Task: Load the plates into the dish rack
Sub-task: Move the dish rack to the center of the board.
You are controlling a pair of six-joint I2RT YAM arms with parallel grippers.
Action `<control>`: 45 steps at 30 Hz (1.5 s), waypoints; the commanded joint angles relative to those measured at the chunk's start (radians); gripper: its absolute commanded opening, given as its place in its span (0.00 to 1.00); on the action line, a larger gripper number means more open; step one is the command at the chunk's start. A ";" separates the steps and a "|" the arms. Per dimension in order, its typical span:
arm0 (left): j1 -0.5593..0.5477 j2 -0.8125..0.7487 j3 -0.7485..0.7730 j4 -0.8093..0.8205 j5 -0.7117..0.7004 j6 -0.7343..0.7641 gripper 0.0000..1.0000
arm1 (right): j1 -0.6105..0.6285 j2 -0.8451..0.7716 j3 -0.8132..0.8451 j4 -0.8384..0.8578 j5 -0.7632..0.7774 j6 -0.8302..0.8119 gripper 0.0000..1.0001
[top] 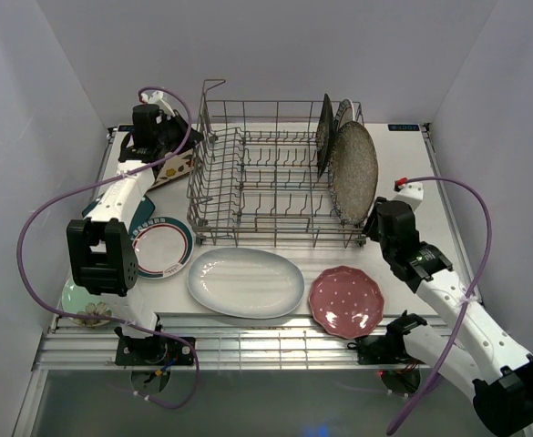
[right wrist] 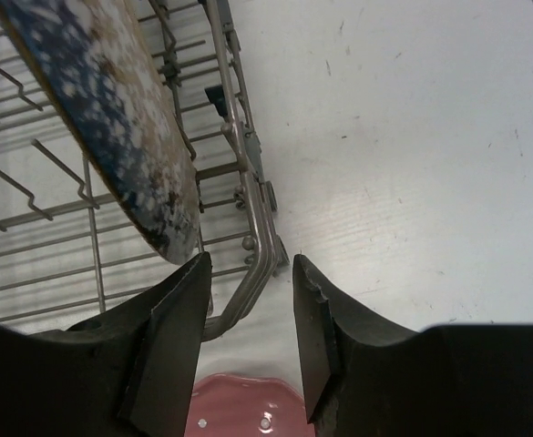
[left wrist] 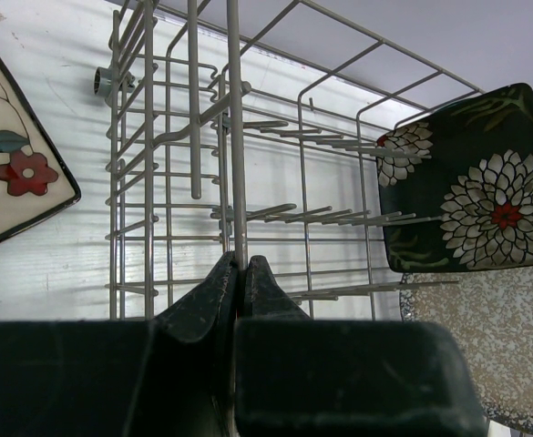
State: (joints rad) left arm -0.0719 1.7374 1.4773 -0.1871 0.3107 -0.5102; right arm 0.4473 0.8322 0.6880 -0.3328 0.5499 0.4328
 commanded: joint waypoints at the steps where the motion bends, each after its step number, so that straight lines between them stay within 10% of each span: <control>1: 0.014 -0.064 -0.028 -0.058 0.044 0.047 0.00 | -0.001 0.022 -0.030 0.041 0.019 0.047 0.47; 10: 0.015 -0.041 -0.014 -0.066 0.053 0.048 0.00 | -0.004 0.047 -0.056 0.092 0.038 0.055 0.43; 18: 0.017 -0.013 0.014 -0.069 0.054 0.044 0.00 | -0.030 0.094 -0.081 0.138 0.025 0.078 0.08; 45: 0.017 0.280 0.310 -0.089 -0.008 0.075 0.00 | -0.102 0.313 -0.001 0.305 -0.030 0.029 0.08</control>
State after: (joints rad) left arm -0.0628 1.9648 1.7653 -0.2420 0.3325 -0.5079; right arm 0.3668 1.0847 0.6670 -0.0097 0.5560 0.5297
